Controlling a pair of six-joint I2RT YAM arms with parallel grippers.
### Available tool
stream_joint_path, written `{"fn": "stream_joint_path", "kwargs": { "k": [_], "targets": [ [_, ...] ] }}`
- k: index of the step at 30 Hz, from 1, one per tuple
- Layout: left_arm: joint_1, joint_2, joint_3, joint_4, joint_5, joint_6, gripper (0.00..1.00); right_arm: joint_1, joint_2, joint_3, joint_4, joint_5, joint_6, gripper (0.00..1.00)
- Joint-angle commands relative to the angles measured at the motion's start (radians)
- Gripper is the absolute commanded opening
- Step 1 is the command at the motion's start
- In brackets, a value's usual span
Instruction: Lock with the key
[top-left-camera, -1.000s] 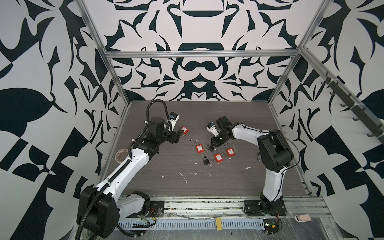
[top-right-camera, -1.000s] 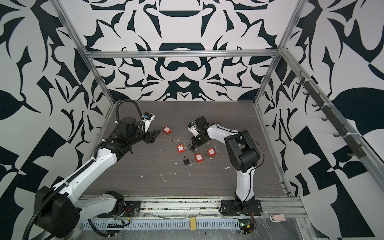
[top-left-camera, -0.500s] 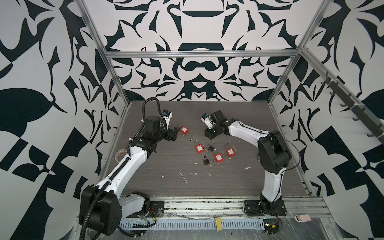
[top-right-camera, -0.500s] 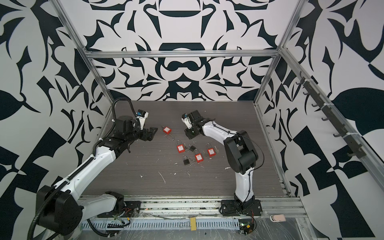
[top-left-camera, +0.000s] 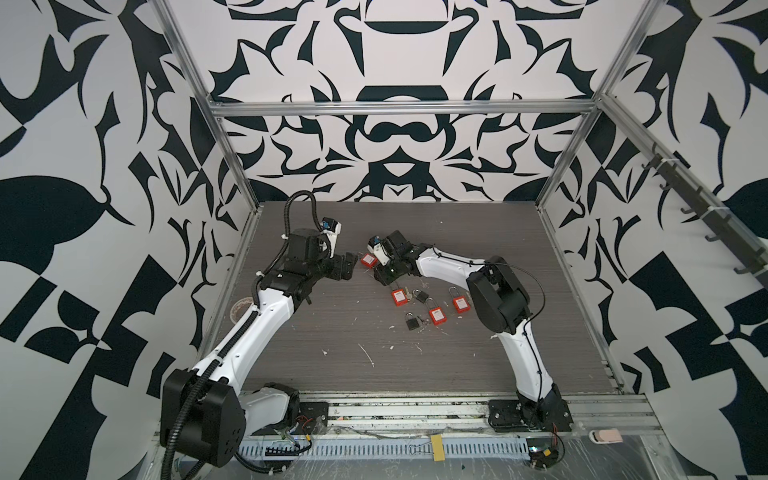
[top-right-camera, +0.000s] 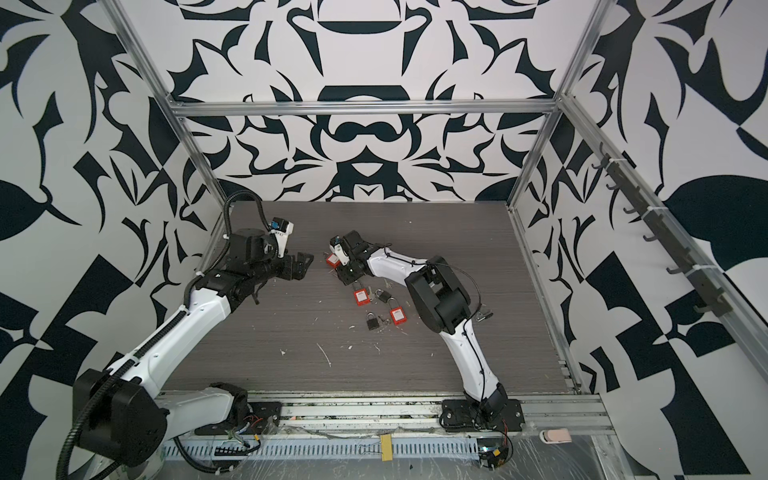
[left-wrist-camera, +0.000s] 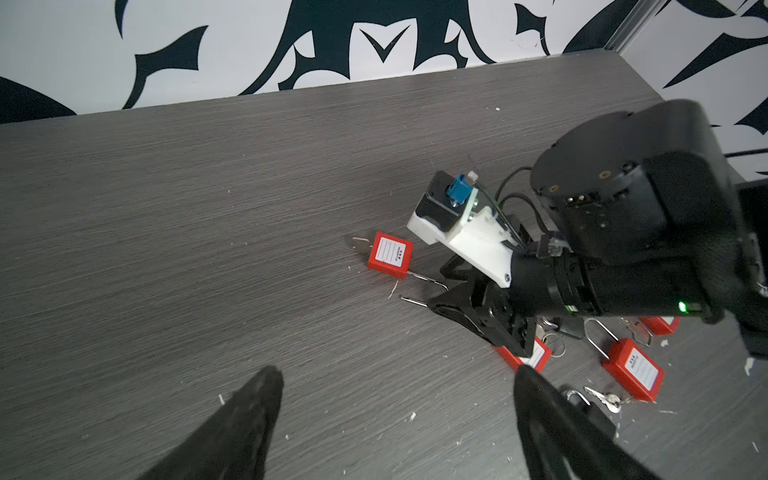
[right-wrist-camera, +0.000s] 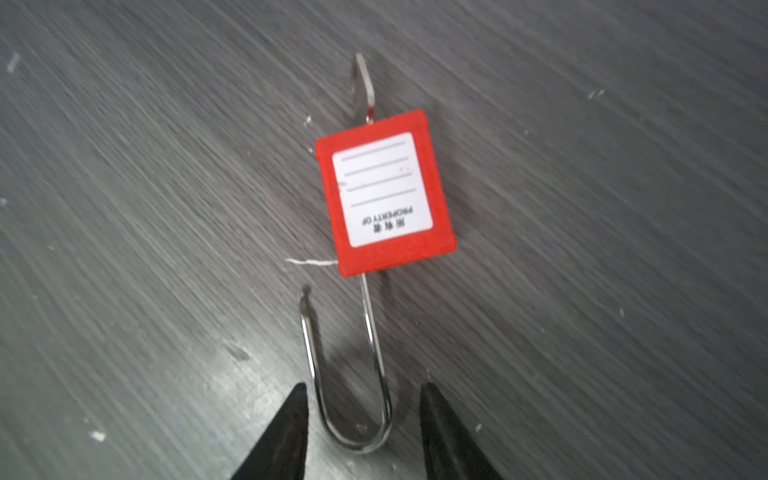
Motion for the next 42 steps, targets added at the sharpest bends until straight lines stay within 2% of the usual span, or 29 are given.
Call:
{"fn": "stream_joint_path", "kwargs": {
  "k": [1, 10, 14, 17, 22, 25, 32, 36, 42],
  "targets": [
    [0.006, -0.029, -0.006, -0.03, 0.017, -0.002, 0.89, 0.019, -0.007, 0.036, 0.017, -0.047, 0.022, 0.47],
    [0.008, -0.023, -0.003, -0.036, 0.012, 0.003, 0.9, 0.106, -0.016, 0.023, 0.052, -0.168, -0.014, 0.47],
    [0.022, -0.009, 0.019, -0.06, -0.002, -0.021, 0.9, 0.113, -0.035, -0.008, 0.152, -0.264, -0.006, 0.47],
    [0.037, 0.002, 0.032, -0.079, 0.002, -0.043, 0.9, 0.109, -0.087, -0.069, 0.255, -0.267, 0.011, 0.46],
    [0.045, 0.049, 0.039, -0.093, 0.061, -0.032, 0.9, 0.082, -0.215, -0.185, 0.328, -0.163, 0.002, 0.47],
    [0.045, 0.149, 0.095, -0.159, 0.073, -0.033, 0.9, 0.068, -0.307, -0.245, 0.314, -0.091, -0.043, 0.47],
    [0.043, 0.373, 0.233, -0.196, 0.087, -0.08, 0.88, 0.021, -0.497, -0.388, 0.214, 0.214, -0.109, 0.48],
    [0.024, 0.526, 0.354, -0.255, 0.069, -0.151, 0.86, -0.015, -0.6, -0.466, 0.169, 0.294, -0.103, 0.5],
    [-0.059, 0.719, 0.537, -0.344, -0.048, -0.21, 0.88, -0.027, -0.74, -0.606, 0.161, 0.39, -0.083, 0.51]
  ]
}}
